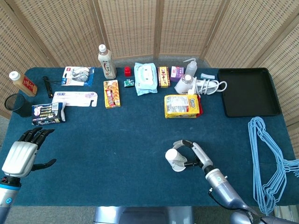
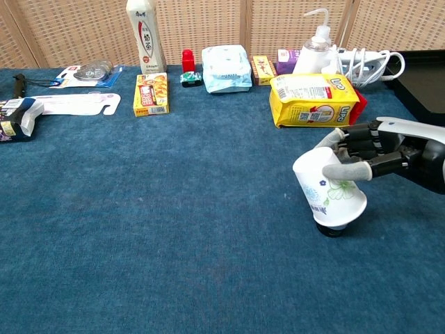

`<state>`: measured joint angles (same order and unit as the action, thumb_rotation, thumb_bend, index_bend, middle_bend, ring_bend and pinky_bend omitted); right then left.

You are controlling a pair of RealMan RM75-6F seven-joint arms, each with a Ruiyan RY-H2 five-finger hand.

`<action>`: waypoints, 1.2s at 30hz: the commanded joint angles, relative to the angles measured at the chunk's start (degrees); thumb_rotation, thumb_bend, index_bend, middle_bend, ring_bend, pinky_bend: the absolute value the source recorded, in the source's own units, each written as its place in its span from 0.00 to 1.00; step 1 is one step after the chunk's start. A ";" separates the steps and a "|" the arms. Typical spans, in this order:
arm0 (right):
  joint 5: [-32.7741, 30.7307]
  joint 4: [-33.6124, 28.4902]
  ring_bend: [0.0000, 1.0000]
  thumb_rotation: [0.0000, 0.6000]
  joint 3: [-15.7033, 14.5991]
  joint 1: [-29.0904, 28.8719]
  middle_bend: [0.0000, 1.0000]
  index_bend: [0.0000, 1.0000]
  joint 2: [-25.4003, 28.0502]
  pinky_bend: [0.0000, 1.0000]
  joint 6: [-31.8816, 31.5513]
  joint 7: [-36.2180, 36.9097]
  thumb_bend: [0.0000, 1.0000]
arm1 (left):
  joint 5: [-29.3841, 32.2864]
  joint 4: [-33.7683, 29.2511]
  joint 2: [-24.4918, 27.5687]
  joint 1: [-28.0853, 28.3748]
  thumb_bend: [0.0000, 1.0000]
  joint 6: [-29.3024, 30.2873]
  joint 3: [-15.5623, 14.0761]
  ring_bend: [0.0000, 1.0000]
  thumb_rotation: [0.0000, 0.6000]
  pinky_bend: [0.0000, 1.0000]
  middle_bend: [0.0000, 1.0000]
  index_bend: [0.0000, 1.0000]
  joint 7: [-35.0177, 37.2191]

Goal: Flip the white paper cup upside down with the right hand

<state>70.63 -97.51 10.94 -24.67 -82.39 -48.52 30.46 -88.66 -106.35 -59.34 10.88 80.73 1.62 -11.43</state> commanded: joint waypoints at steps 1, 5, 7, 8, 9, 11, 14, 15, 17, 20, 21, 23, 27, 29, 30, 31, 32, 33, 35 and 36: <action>0.41 0.62 0.21 0.91 -0.41 -0.07 0.28 0.48 -0.17 0.03 -0.28 -0.16 0.27 | 0.06 -0.01 0.04 -0.05 0.14 0.07 0.02 0.15 0.72 0.18 0.25 0.16 0.09; 0.87 1.48 0.21 0.90 -0.91 -0.06 0.28 0.48 -0.32 0.03 -0.83 -0.63 0.27 | 0.07 -0.03 0.19 -0.10 0.14 0.21 0.07 0.15 0.72 0.18 0.25 0.16 0.21; 1.21 1.84 0.21 0.90 -1.20 -0.03 0.28 0.48 -0.31 0.03 -1.10 -0.89 0.27 | -0.01 -0.06 0.26 -0.13 0.14 0.28 0.08 0.15 0.72 0.18 0.25 0.16 0.25; 1.41 2.15 0.21 0.90 -1.43 0.05 0.28 0.48 -0.29 0.03 -1.37 -1.16 0.27 | -0.04 -0.08 0.27 -0.12 0.14 0.28 0.08 0.15 0.72 0.18 0.25 0.16 0.24; 1.53 2.27 0.21 0.91 -1.63 0.15 0.28 0.48 -0.22 0.03 -1.51 -1.11 0.28 | -0.03 -0.10 0.27 -0.10 0.14 0.22 0.08 0.15 0.72 0.18 0.25 0.16 0.24; 1.88 2.42 0.21 0.91 -1.96 0.30 0.28 0.48 0.03 0.03 -1.65 -0.88 0.28 | -0.06 -0.15 0.24 -0.04 0.14 0.15 0.09 0.15 0.72 0.18 0.25 0.16 0.21; 2.43 2.80 0.20 0.90 -2.43 0.57 0.28 0.47 0.50 0.03 -2.22 -1.02 0.28 | -0.17 -0.26 0.18 0.06 0.14 0.10 0.14 0.15 0.73 0.18 0.25 0.16 0.15; 2.67 2.87 0.20 0.91 -2.61 0.62 0.27 0.46 0.75 0.03 -2.32 -1.19 0.28 | -0.21 -0.30 0.15 0.09 0.14 0.09 0.16 0.15 0.73 0.18 0.25 0.16 0.12; 3.52 2.95 0.20 0.91 -3.08 0.70 0.27 0.44 1.52 0.03 -2.65 -1.72 0.28 | -0.31 -0.40 0.06 0.16 0.14 0.07 0.19 0.15 0.72 0.18 0.25 0.16 0.02; 4.37 2.83 0.18 0.91 -3.54 0.87 0.26 0.38 2.52 0.02 -3.09 -1.83 0.28 | -0.35 -0.48 -0.04 0.21 0.14 0.01 0.18 0.15 0.72 0.18 0.25 0.16 -0.06; 4.61 2.83 0.18 0.91 -3.71 0.93 0.26 0.37 2.78 0.01 -3.20 -1.85 0.29 | -0.35 -0.50 -0.06 0.22 0.14 -0.02 0.17 0.15 0.72 0.18 0.25 0.16 -0.10; 5.52 2.86 0.18 0.90 -4.25 1.08 0.25 0.35 3.52 0.01 -3.53 -1.99 0.29 | -0.36 -0.53 -0.10 0.21 0.14 -0.04 0.13 0.15 0.72 0.18 0.25 0.16 -0.14; 7.95 2.18 0.16 0.91 -5.61 1.32 0.23 0.28 5.25 0.00 -4.13 -2.05 0.30 | -0.39 -0.52 -0.12 0.18 0.14 0.01 0.11 0.15 0.72 0.18 0.25 0.16 -0.17; 8.73 1.77 0.15 0.91 -6.01 1.45 0.22 0.26 5.81 0.00 -4.60 -2.12 0.30 | -0.43 -0.50 -0.18 0.18 0.14 0.06 0.12 0.15 0.72 0.18 0.25 0.16 -0.16; 9.08 1.54 0.15 0.91 -6.17 1.52 0.21 0.25 6.09 0.00 -4.86 -2.13 0.30 | -0.45 -0.50 -0.20 0.17 0.14 0.07 0.11 0.15 0.72 0.18 0.25 0.16 -0.15; 9.36 1.22 0.15 0.91 -6.23 1.58 0.21 0.24 6.40 0.00 -5.23 -2.06 0.30 | -0.48 -0.47 -0.24 0.15 0.14 0.08 0.08 0.15 0.72 0.18 0.25 0.16 -0.16; 9.55 0.96 0.15 0.91 -6.22 1.60 0.21 0.24 6.63 0.00 -5.49 -1.95 0.30 | -0.49 -0.44 -0.26 0.14 0.14 0.10 0.06 0.15 0.72 0.18 0.25 0.16 -0.17; 9.70 0.70 0.15 0.91 -6.23 1.60 0.21 0.23 6.89 0.00 -5.65 -1.81 0.30 | -0.50 -0.42 -0.27 0.12 0.14 0.11 0.05 0.15 0.72 0.18 0.25 0.16 -0.17; 10.09 -0.13 0.14 0.91 -5.97 1.60 0.20 0.23 7.62 0.00 -6.39 -1.49 0.30 | -0.46 -0.36 -0.26 -0.01 0.14 0.26 0.00 0.15 0.72 0.18 0.25 0.16 -0.10; 10.28 -0.63 0.14 0.91 -5.79 1.59 0.20 0.23 8.11 0.00 -6.81 -1.36 0.30 | -0.44 -0.30 -0.26 -0.09 0.14 0.35 -0.03 0.15 0.72 0.18 0.25 0.16 -0.08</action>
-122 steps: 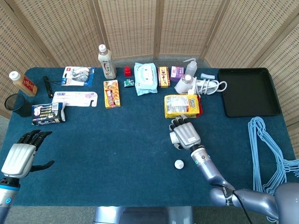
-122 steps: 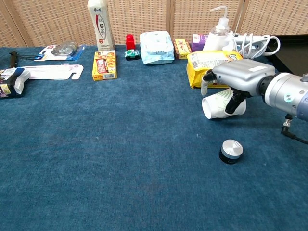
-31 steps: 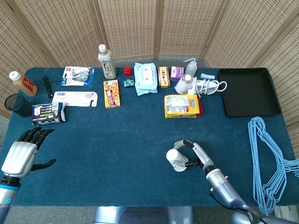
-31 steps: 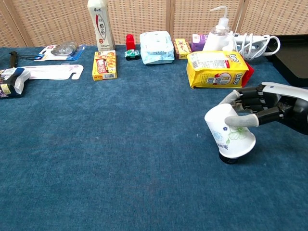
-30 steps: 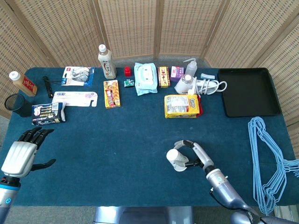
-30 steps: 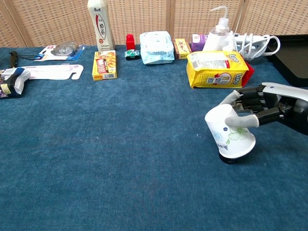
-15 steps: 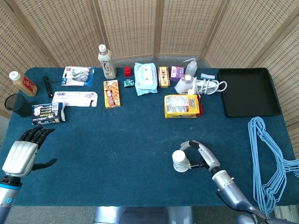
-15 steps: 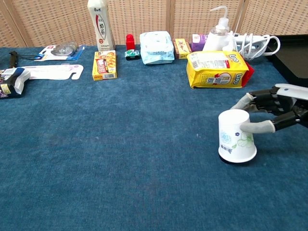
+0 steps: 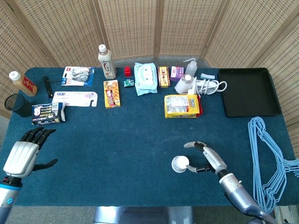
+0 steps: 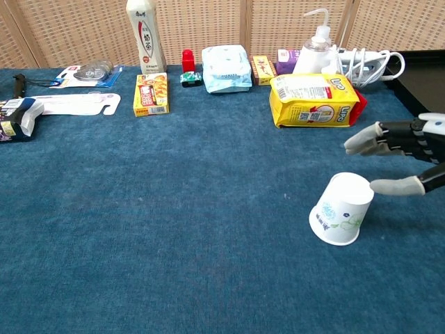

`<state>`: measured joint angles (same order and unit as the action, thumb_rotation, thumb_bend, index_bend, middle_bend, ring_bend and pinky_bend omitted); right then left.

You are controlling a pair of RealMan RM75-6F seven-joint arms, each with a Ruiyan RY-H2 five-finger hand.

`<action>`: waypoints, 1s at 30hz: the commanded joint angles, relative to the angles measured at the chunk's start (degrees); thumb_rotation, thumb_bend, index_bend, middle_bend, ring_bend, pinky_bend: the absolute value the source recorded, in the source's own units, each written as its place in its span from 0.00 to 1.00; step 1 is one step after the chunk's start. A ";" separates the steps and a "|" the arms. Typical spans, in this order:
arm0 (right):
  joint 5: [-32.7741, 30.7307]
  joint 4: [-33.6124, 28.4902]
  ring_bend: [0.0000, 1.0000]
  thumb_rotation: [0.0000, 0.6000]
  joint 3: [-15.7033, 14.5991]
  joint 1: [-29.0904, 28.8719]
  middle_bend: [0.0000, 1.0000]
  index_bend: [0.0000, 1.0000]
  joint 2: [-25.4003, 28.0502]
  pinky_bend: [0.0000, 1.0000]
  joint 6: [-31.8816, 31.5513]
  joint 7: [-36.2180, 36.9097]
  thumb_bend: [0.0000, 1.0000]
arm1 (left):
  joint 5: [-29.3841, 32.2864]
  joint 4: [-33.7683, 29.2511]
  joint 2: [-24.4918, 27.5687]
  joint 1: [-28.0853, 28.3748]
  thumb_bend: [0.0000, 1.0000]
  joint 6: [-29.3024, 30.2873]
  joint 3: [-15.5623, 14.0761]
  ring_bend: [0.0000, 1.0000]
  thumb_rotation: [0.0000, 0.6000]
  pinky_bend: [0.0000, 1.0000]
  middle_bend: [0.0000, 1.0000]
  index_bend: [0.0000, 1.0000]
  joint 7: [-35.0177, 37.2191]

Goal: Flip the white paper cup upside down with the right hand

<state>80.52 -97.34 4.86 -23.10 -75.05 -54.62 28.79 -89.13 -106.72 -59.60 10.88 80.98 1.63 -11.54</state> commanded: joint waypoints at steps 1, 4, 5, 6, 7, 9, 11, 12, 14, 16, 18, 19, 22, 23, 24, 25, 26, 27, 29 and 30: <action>0.44 -1.17 0.14 0.91 0.50 0.02 0.20 0.23 1.10 0.00 -1.09 0.36 0.30 | 0.05 0.14 -0.04 -0.18 0.14 0.17 -0.09 0.15 0.72 0.18 0.25 0.16 0.05; -0.23 -2.35 0.15 0.90 1.51 0.09 0.21 0.25 1.93 0.01 -2.34 0.63 0.30 | 0.22 0.53 -0.19 -0.45 0.14 0.31 -0.26 0.15 0.72 0.18 0.25 0.16 0.23; -0.67 -2.61 0.15 0.91 1.89 0.13 0.22 0.26 2.04 0.01 -2.75 0.46 0.30 | 0.30 0.68 -0.26 -0.53 0.14 0.32 -0.32 0.15 0.73 0.18 0.25 0.16 0.32; -1.23 -2.87 0.17 0.91 2.32 0.22 0.23 0.28 2.09 0.02 -3.28 0.17 0.30 | 0.36 0.83 -0.32 -0.59 0.14 0.35 -0.35 0.15 0.73 0.18 0.25 0.16 0.41; -1.86 -3.09 0.17 0.91 2.67 0.34 0.24 0.29 2.03 0.03 -3.81 -0.33 0.30 | 0.42 0.99 -0.39 -0.67 0.14 0.38 -0.40 0.15 0.73 0.18 0.25 0.16 0.50; -3.97 -2.90 0.21 0.91 4.24 0.88 0.26 0.35 1.32 0.06 -6.68 -3.48 0.30 | 0.71 1.54 -0.61 -0.90 0.14 0.41 -0.55 0.15 0.72 0.18 0.25 0.16 0.83; -5.21 -2.58 0.25 0.91 4.95 1.14 0.29 0.39 0.65 0.10 -8.28 -5.95 0.30 | 0.81 1.89 -0.74 -1.02 0.14 0.45 -0.60 0.15 0.72 0.18 0.25 0.16 1.08; -5.76 -2.11 0.26 0.91 5.39 1.24 0.31 0.41 0.21 0.12 -9.33 -7.56 0.30 | 0.90 2.12 -0.82 -1.10 0.14 0.46 -0.65 0.15 0.72 0.18 0.25 0.16 1.24; -6.40 -1.40 0.28 0.91 5.95 1.44 0.33 0.43 -0.46 0.14 -10.86 -9.70 0.30 | 1.06 2.47 -0.94 -1.21 0.14 0.44 -0.72 0.15 0.72 0.18 0.25 0.16 1.49; -7.06 -0.57 0.28 0.91 6.44 1.52 0.34 0.44 -0.96 0.14 -12.01 -11.75 0.30 | 1.23 2.99 -1.14 -1.36 0.14 0.42 -0.82 0.15 0.72 0.18 0.25 0.16 1.78; -6.26 1.55 0.29 0.91 6.20 1.57 0.34 0.44 -1.15 0.14 -13.53 -15.52 0.30 | 1.41 3.71 -1.49 -1.55 0.14 0.44 -0.94 0.15 0.72 0.18 0.25 0.16 2.25; -5.28 3.09 0.29 0.91 5.73 1.51 0.34 0.45 -1.21 0.14 -14.28 -18.21 0.30 | 1.51 4.19 -1.80 -1.62 0.14 0.44 -0.96 0.15 0.72 0.18 0.25 0.16 2.68; -2.95 7.48 0.28 0.91 4.59 1.48 0.34 0.45 -1.61 0.14 -16.45 -25.44 0.30 | 1.93 5.68 -2.75 -1.75 0.14 0.25 -0.99 0.15 0.73 0.18 0.25 0.16 4.12; -2.55 8.48 0.28 0.91 4.28 1.64 0.34 0.45 -1.86 0.14 -17.13 -27.32 0.30 | 2.04 6.08 -2.93 -1.78 0.14 0.13 -1.05 0.15 0.73 0.18 0.25 0.16 4.43; -2.41 8.98 0.28 0.91 4.07 1.83 0.34 0.45 -2.09 0.14 -17.64 -28.52 0.30 | 2.16 6.44 -3.09 -1.84 0.14 0.03 -1.13 0.15 0.73 0.18 0.25 0.16 4.59; -2.42 9.30 0.28 0.91 3.76 2.25 0.34 0.45 -2.22 0.13 -18.31 -29.92 0.30 | 2.31 6.85 -3.33 -1.98 0.14 0.04 -1.21 0.15 0.74 0.18 0.25 0.16 4.63; -2.49 9.17 0.28 0.91 3.63 2.55 0.34 0.45 -2.28 0.13 -18.71 -30.39 0.30 | 2.39 7.02 -3.49 -2.09 0.14 0.11 -1.25 0.15 0.74 0.18 0.25 0.16 4.63; -2.73 8.80 0.28 0.91 3.47 2.96 0.34 0.45 -2.20 0.13 -19.04 -30.74 0.30 | 2.53 7.16 -3.66 -2.26 0.14 0.21 -1.32 0.15 0.74 0.18 0.25 0.16 4.69; -3.22 7.93 0.28 0.91 3.16 3.66 0.34 0.45 -1.82 0.13 -19.57 -31.88 0.30 | 2.79 7.38 -3.92 -2.63 0.14 0.44 -1.46 0.15 0.72 0.18 0.25 0.16 4.92; -3.33 7.50 0.27 0.91 2.96 4.03 0.34 0.45 -1.61 0.13 -20.00 -32.85 0.30 | 2.86 7.49 -4.03 -2.79 0.14 0.50 -1.56 0.15 0.72 0.18 0.25 0.16 5.01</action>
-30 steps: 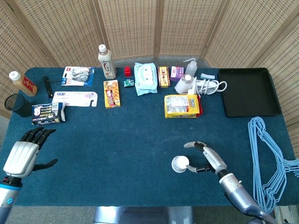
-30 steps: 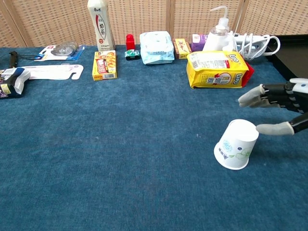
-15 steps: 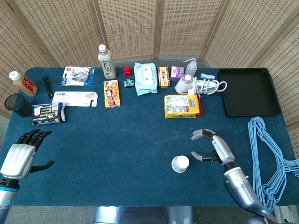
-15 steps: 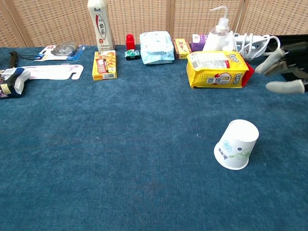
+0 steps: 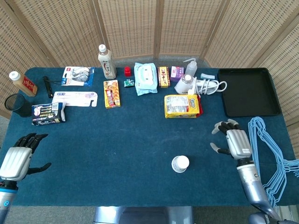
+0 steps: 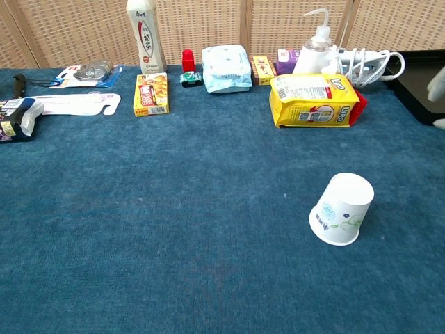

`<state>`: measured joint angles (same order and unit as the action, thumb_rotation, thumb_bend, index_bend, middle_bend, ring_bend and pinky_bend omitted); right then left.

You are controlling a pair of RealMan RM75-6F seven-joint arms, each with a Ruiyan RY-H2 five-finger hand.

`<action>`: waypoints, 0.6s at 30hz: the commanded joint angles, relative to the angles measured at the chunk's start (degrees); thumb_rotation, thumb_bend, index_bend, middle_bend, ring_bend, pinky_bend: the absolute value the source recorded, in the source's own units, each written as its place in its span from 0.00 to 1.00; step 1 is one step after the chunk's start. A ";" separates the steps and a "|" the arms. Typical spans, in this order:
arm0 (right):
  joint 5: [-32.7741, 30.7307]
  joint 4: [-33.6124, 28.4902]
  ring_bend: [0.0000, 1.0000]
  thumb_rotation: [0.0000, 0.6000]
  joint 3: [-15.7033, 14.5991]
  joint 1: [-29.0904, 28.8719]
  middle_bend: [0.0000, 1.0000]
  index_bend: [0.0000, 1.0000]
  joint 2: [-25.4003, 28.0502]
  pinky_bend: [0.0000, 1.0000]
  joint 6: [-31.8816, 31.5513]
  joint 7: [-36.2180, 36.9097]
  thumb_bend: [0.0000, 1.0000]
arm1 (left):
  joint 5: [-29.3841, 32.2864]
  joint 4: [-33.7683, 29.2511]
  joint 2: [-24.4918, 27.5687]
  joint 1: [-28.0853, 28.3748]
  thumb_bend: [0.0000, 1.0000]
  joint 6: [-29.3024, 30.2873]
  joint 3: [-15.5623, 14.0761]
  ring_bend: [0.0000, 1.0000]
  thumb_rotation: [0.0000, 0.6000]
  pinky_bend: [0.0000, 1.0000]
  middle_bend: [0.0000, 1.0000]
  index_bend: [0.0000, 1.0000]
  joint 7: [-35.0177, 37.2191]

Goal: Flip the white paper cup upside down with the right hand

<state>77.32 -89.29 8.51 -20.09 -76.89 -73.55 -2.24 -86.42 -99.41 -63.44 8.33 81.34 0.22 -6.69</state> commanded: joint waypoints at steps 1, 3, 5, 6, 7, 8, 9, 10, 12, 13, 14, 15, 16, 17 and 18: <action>-0.20 -1.02 0.27 0.91 -0.95 1.40 0.34 0.45 0.46 0.13 -1.51 -3.00 0.30 | 0.19 0.27 -0.27 -0.39 0.14 0.21 -0.26 0.15 0.72 0.18 0.25 0.16 0.18; -0.29 -2.19 0.27 0.90 -1.44 2.18 0.34 0.45 0.92 0.13 -2.54 -5.38 0.30 | 0.31 0.42 -0.36 -0.74 0.14 0.43 -0.44 0.15 0.72 0.18 0.25 0.16 0.11; -0.80 -3.90 0.27 0.90 -2.11 3.31 0.34 0.45 1.50 0.13 -3.42 -7.14 0.30 | 0.61 0.48 -0.27 -1.41 0.14 1.04 -0.64 0.15 0.72 0.18 0.25 0.16 0.19; -0.93 -4.67 0.27 0.90 -2.29 3.71 0.33 0.45 1.82 0.13 -3.75 -7.60 0.30 | 0.64 0.52 -0.23 -1.64 0.14 1.29 -0.71 0.15 0.73 0.18 0.25 0.16 0.29; -1.12 -5.24 0.27 0.91 -2.39 4.05 0.33 0.45 2.07 0.13 -4.06 -8.08 0.30 | 0.72 0.57 -0.18 -1.83 0.14 1.44 -0.75 0.15 0.73 0.18 0.25 0.16 0.35; -1.32 -5.95 0.27 0.91 -2.51 4.55 0.33 0.45 2.41 0.13 -4.64 -8.86 0.30 | 0.84 0.63 -0.10 -2.09 0.14 1.61 -0.85 0.15 0.73 0.18 0.25 0.16 0.42; -1.40 -6.72 0.27 0.91 -2.53 5.19 0.33 0.45 2.70 0.13 -5.63 -9.40 0.30 | 0.84 0.62 -0.07 -2.40 0.14 1.82 -1.03 0.15 0.73 0.18 0.25 0.16 0.46; -1.50 -7.31 0.27 0.91 -2.56 5.66 0.33 0.45 2.87 0.13 -6.27 -9.65 0.30 | 0.83 0.58 -0.08 -2.69 0.14 1.99 -1.25 0.15 0.73 0.18 0.25 0.16 0.43; -1.79 -8.34 0.27 0.91 -2.58 6.40 0.33 0.45 3.20 0.13 -7.13 -10.00 0.30 | 0.66 0.45 -0.15 -3.24 0.14 2.35 -1.68 0.15 0.72 0.18 0.25 0.16 0.37; -1.89 -8.84 0.27 0.91 -2.62 6.77 0.33 0.45 3.40 0.13 -7.50 -10.07 0.30 | 0.53 0.38 -0.21 -3.52 0.14 2.55 -1.91 0.15 0.72 0.18 0.25 0.16 0.42; -1.91 -9.30 0.27 0.91 -2.72 7.12 0.33 0.45 3.66 0.13 -7.81 -10.16 0.30 | 0.40 0.37 -0.27 -3.78 0.14 2.75 -2.10 0.15 0.72 0.18 0.25 0.16 0.50; -1.92 -9.72 0.27 0.90 -2.83 7.52 0.33 0.45 3.94 0.13 -8.24 -10.31 0.30 | 0.31 0.40 -0.35 -4.05 0.14 2.96 -2.26 0.15 0.72 0.18 0.25 0.16 0.62; -1.87 -10.03 0.27 0.91 -2.91 7.85 0.33 0.45 4.13 0.13 -8.64 -10.53 0.30 | 0.28 0.47 -0.43 -4.25 0.14 3.11 -2.35 0.15 0.72 0.18 0.25 0.16 0.72; -1.79 -10.27 0.27 0.91 -2.97 8.13 0.33 0.45 4.28 0.13 -8.97 -10.70 0.30 | 0.29 0.55 -0.52 -4.40 0.14 3.18 -2.41 0.15 0.72 0.18 0.25 0.16 0.82; -1.75 -10.51 0.27 0.91 -3.04 8.39 0.33 0.45 4.43 0.13 -9.20 -10.80 0.29 | 0.31 0.63 -0.60 -4.52 0.14 3.21 -2.45 0.15 0.72 0.18 0.25 0.16 0.92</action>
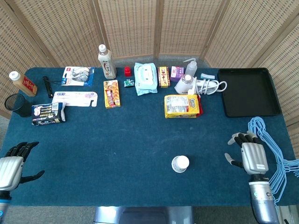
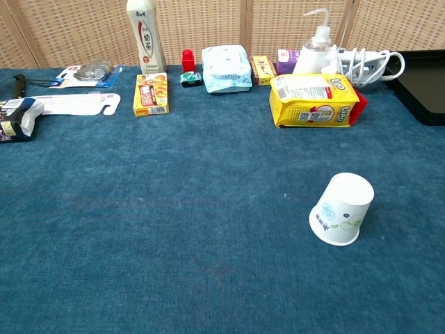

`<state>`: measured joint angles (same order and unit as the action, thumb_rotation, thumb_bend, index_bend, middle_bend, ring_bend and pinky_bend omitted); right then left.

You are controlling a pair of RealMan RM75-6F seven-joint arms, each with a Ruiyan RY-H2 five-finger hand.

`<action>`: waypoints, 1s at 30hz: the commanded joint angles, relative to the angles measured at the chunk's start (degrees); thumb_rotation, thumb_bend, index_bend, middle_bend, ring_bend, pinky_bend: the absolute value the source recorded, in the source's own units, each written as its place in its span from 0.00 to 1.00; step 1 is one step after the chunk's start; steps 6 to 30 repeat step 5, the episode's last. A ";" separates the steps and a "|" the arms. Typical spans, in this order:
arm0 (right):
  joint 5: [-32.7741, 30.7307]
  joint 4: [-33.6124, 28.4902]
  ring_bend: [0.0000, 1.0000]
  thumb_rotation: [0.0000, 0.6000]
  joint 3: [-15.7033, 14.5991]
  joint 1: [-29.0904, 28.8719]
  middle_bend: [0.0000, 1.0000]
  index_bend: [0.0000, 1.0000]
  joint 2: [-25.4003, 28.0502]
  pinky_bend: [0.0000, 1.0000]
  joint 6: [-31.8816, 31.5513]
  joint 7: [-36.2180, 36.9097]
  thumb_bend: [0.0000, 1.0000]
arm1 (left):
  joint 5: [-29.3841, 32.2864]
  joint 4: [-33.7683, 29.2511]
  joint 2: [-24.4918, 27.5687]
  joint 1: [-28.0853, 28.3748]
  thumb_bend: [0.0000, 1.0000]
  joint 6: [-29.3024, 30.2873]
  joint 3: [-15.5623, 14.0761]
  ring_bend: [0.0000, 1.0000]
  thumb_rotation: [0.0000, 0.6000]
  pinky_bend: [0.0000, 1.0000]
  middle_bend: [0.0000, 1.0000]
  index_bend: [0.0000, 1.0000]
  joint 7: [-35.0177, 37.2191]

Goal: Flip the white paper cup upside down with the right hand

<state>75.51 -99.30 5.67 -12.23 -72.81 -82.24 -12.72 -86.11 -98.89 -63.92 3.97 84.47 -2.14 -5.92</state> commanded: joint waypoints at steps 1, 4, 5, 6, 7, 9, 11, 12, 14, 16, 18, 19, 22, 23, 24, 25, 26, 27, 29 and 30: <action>0.02 -0.70 0.27 0.91 -0.23 0.76 0.33 0.45 0.49 0.13 -0.68 -0.35 0.29 | 0.00 0.21 -0.20 -0.24 0.14 0.07 -0.12 0.15 0.72 0.18 0.25 0.16 0.24; -0.08 -0.90 0.27 0.91 -0.20 1.13 0.33 0.45 0.65 0.13 -0.92 -0.26 0.30 | -0.01 0.34 -0.35 -0.32 0.14 -0.01 -0.13 0.15 0.73 0.18 0.25 0.16 0.40; -0.14 -0.93 0.27 0.91 -0.18 1.28 0.33 0.45 0.69 0.13 -0.98 -0.16 0.30 | 0.02 0.38 -0.40 -0.33 0.14 -0.07 -0.09 0.15 0.73 0.18 0.25 0.16 0.48; -0.14 -0.93 0.27 0.91 -0.18 1.28 0.33 0.45 0.69 0.13 -0.98 -0.16 0.30 | 0.02 0.38 -0.40 -0.33 0.14 -0.07 -0.09 0.15 0.73 0.18 0.25 0.16 0.48; -0.14 -0.93 0.27 0.91 -0.18 1.28 0.33 0.45 0.69 0.13 -0.98 -0.16 0.30 | 0.02 0.38 -0.40 -0.33 0.14 -0.07 -0.09 0.15 0.73 0.18 0.25 0.16 0.48; -0.14 -0.93 0.27 0.91 -0.18 1.28 0.33 0.45 0.69 0.13 -0.98 -0.16 0.30 | 0.02 0.38 -0.40 -0.33 0.14 -0.07 -0.09 0.15 0.73 0.18 0.25 0.16 0.48; -0.14 -0.93 0.27 0.91 -0.18 1.28 0.33 0.45 0.69 0.13 -0.98 -0.16 0.30 | 0.02 0.38 -0.40 -0.33 0.14 -0.07 -0.09 0.15 0.73 0.18 0.25 0.16 0.48; -0.14 -0.93 0.27 0.91 -0.18 1.28 0.33 0.45 0.69 0.13 -0.98 -0.16 0.30 | 0.02 0.38 -0.40 -0.33 0.14 -0.07 -0.09 0.15 0.73 0.18 0.25 0.16 0.48; -0.14 -0.93 0.27 0.91 -0.18 1.28 0.33 0.45 0.69 0.13 -0.98 -0.16 0.30 | 0.02 0.38 -0.40 -0.33 0.14 -0.07 -0.09 0.15 0.73 0.18 0.25 0.16 0.48; -0.14 -0.93 0.27 0.91 -0.18 1.28 0.33 0.45 0.69 0.13 -0.98 -0.16 0.30 | 0.02 0.38 -0.40 -0.33 0.14 -0.07 -0.09 0.15 0.73 0.18 0.25 0.16 0.48; -0.14 -0.93 0.27 0.91 -0.18 1.28 0.33 0.45 0.69 0.13 -0.98 -0.16 0.30 | 0.02 0.38 -0.40 -0.33 0.14 -0.07 -0.09 0.15 0.73 0.18 0.25 0.16 0.48; -0.14 -0.93 0.27 0.91 -0.18 1.28 0.33 0.45 0.69 0.13 -0.98 -0.16 0.30 | 0.02 0.38 -0.40 -0.33 0.14 -0.07 -0.09 0.15 0.73 0.18 0.25 0.16 0.48; -0.14 -0.93 0.27 0.91 -0.18 1.28 0.33 0.45 0.69 0.13 -0.98 -0.16 0.30 | 0.02 0.38 -0.40 -0.33 0.14 -0.07 -0.09 0.15 0.73 0.18 0.25 0.16 0.48; -0.14 -0.93 0.27 0.91 -0.18 1.28 0.33 0.45 0.69 0.13 -0.98 -0.16 0.30 | 0.02 0.38 -0.40 -0.33 0.14 -0.07 -0.09 0.15 0.73 0.18 0.25 0.16 0.48; -0.14 -0.93 0.27 0.91 -0.18 1.28 0.33 0.45 0.69 0.13 -0.98 -0.16 0.30 | 0.02 0.38 -0.40 -0.33 0.14 -0.07 -0.09 0.15 0.73 0.18 0.25 0.16 0.48; -0.14 -0.93 0.27 0.91 -0.18 1.28 0.33 0.45 0.69 0.13 -0.98 -0.16 0.30 | 0.02 0.38 -0.40 -0.33 0.14 -0.07 -0.09 0.15 0.73 0.18 0.25 0.16 0.48; -0.14 -0.93 0.27 0.91 -0.18 1.28 0.33 0.45 0.69 0.13 -0.98 -0.16 0.30 | 0.02 0.38 -0.40 -0.33 0.14 -0.07 -0.09 0.15 0.73 0.18 0.25 0.16 0.48; -0.14 -0.93 0.27 0.91 -0.18 1.28 0.33 0.45 0.69 0.13 -0.98 -0.16 0.30 | 0.02 0.38 -0.40 -0.33 0.14 -0.07 -0.09 0.15 0.73 0.18 0.25 0.16 0.48; -0.14 -0.93 0.27 0.91 -0.18 1.28 0.33 0.45 0.69 0.13 -0.98 -0.16 0.30 | 0.02 0.38 -0.40 -0.33 0.14 -0.07 -0.09 0.15 0.73 0.18 0.25 0.16 0.48; -0.14 -0.93 0.27 0.91 -0.18 1.28 0.33 0.45 0.69 0.13 -0.98 -0.16 0.30 | 0.02 0.38 -0.40 -0.33 0.14 -0.07 -0.09 0.15 0.73 0.18 0.25 0.16 0.48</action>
